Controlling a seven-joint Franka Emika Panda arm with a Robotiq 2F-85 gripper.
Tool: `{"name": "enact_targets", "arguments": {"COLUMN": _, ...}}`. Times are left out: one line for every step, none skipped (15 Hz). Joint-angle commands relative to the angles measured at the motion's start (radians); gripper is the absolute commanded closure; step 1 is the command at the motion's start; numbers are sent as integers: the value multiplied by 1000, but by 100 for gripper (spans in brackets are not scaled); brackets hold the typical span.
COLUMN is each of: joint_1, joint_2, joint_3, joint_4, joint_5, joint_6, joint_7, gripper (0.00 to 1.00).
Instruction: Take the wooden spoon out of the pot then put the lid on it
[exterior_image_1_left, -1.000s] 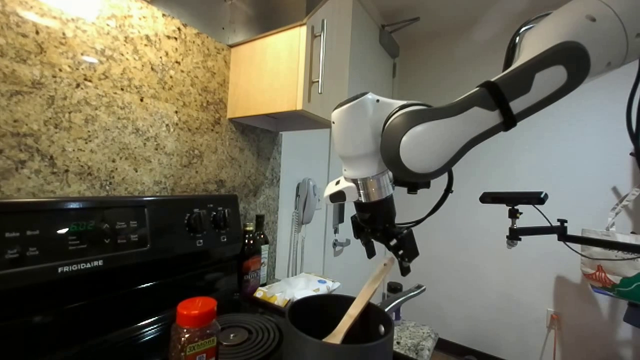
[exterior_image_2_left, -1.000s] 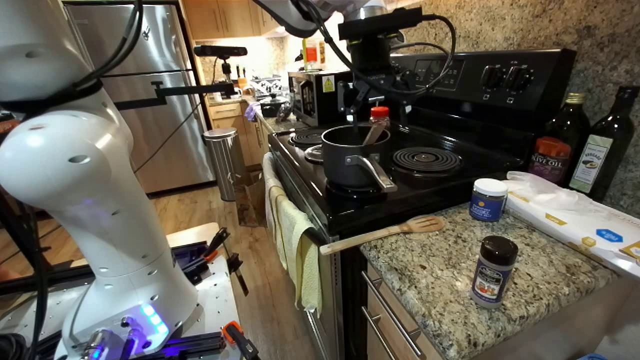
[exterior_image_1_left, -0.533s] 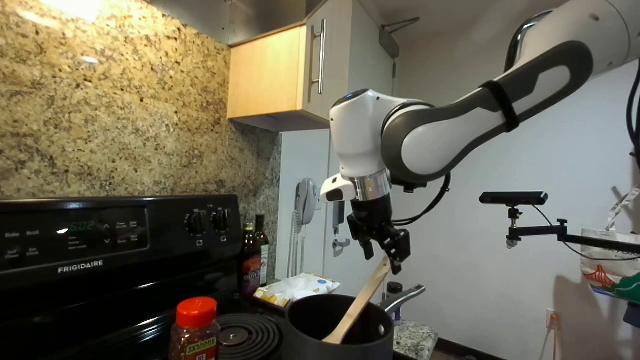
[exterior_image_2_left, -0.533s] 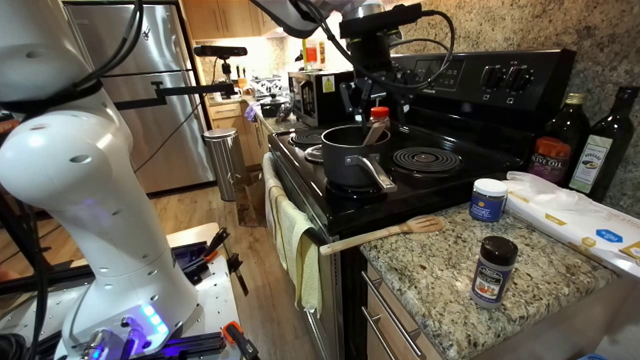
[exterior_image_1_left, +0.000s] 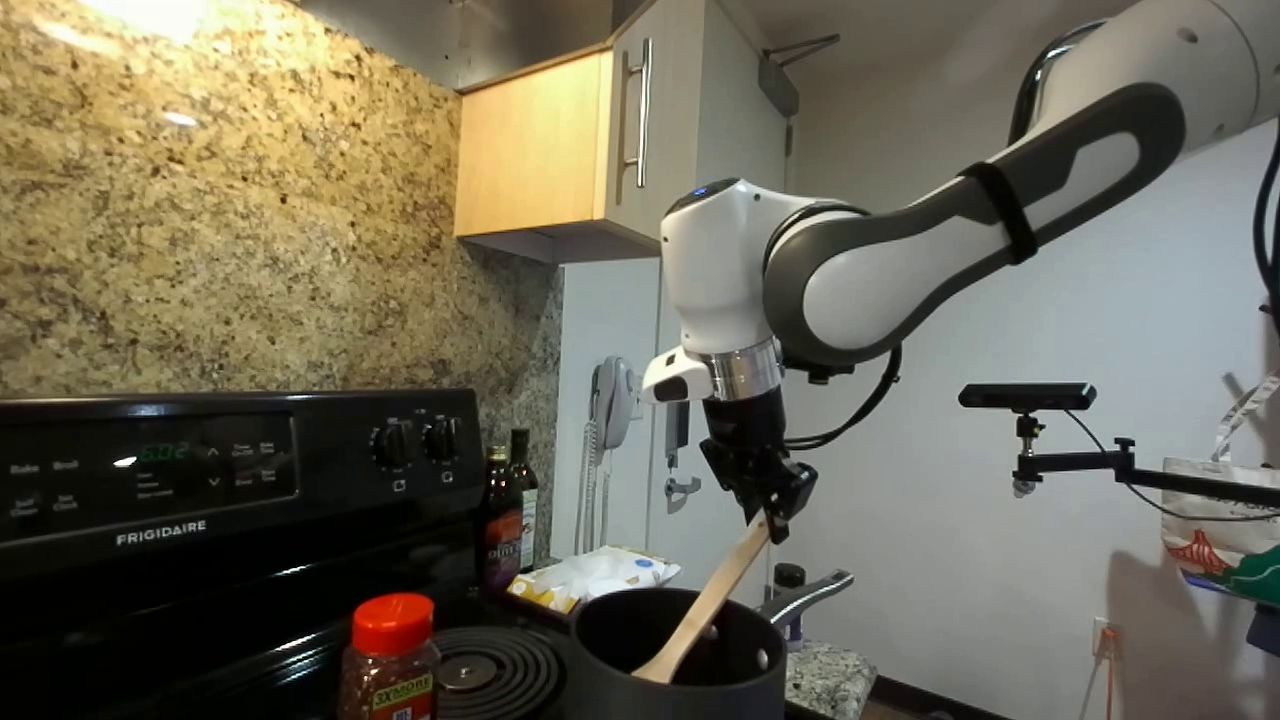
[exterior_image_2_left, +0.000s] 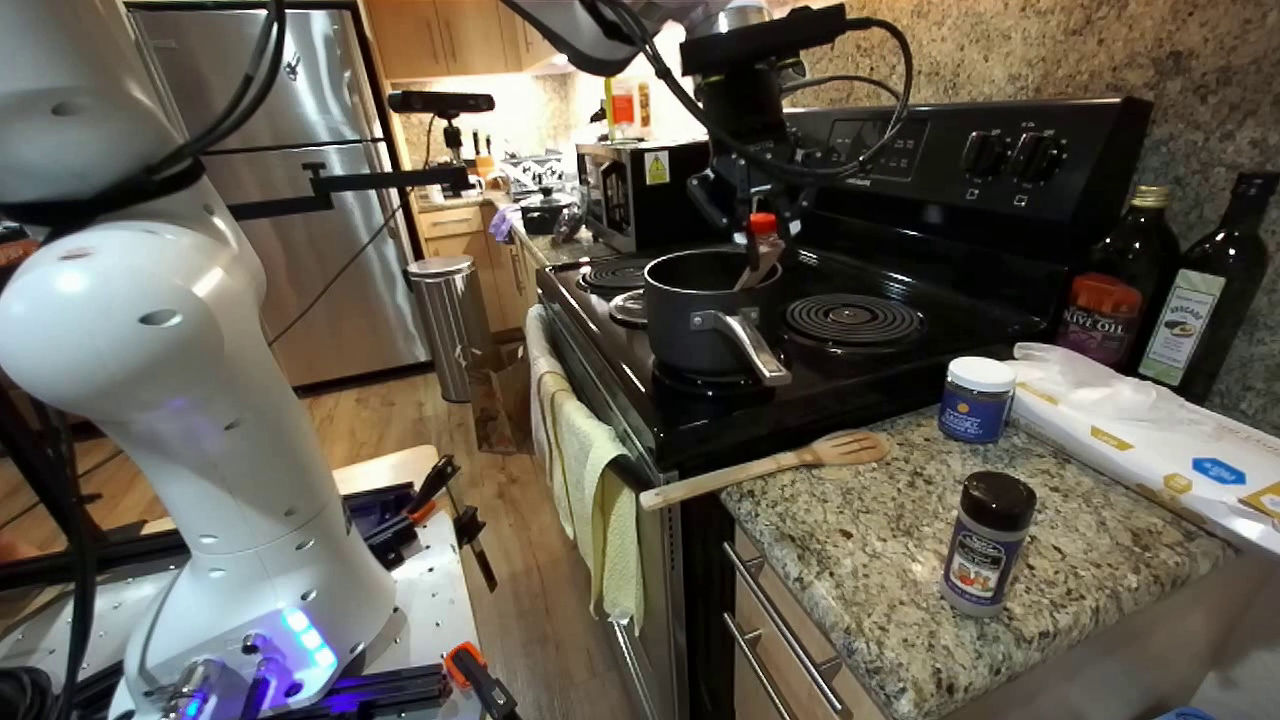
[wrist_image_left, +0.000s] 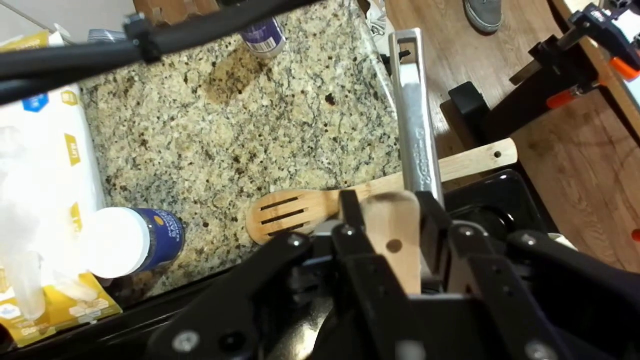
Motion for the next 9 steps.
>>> {"name": "enact_targets", "arguments": {"joint_1": -14, "joint_2": -26, "joint_3": -10, "joint_4": -5, "joint_5": -11, "joint_6": 13, "joint_7": -7, "gripper": 85}}
{"name": "enact_targets", "arguments": {"joint_1": -18, "joint_2": -36, "joint_3": -17, "joint_4": -7, "joint_5": -3, "joint_6": 14, "joint_7": -10, "gripper": 85}}
{"name": "enact_targets", "arguments": {"joint_1": -21, "joint_2": -45, "joint_3": -24, "joint_4": -8, "joint_5": 1, "joint_6": 13, "joint_7": -14, "gripper": 86}}
{"name": "enact_targets", "arguments": {"joint_1": -26, "joint_2": -60, "joint_3": -33, "joint_4": -10, "joint_5": 7, "joint_6": 12, "joint_7": -14, "gripper": 85}}
{"name": "enact_targets", "arguments": {"joint_1": -30, "joint_2": -75, "joint_3": -41, "joint_4": -11, "joint_5": 7, "joint_6": 12, "joint_7": -8, "gripper": 85}}
{"name": "enact_targets", "arguments": {"joint_1": -34, "joint_2": -90, "joint_3": -47, "joint_4": -11, "joint_5": 4, "joint_6": 12, "joint_7": -2, "gripper": 85}}
{"name": "enact_targets", "arguments": {"joint_1": -37, "joint_2": -103, "joint_3": -53, "joint_4": -10, "joint_5": 1, "joint_6": 12, "joint_7": 4, "gripper": 85}}
{"name": "enact_targets", "arguments": {"joint_1": -39, "joint_2": -116, "joint_3": -58, "joint_4": -9, "joint_5": -2, "joint_6": 12, "joint_7": 7, "gripper": 86}}
{"name": "enact_targets", "arguments": {"joint_1": -41, "joint_2": -130, "joint_3": -61, "joint_4": -8, "joint_5": -5, "joint_6": 11, "joint_7": 11, "gripper": 85}}
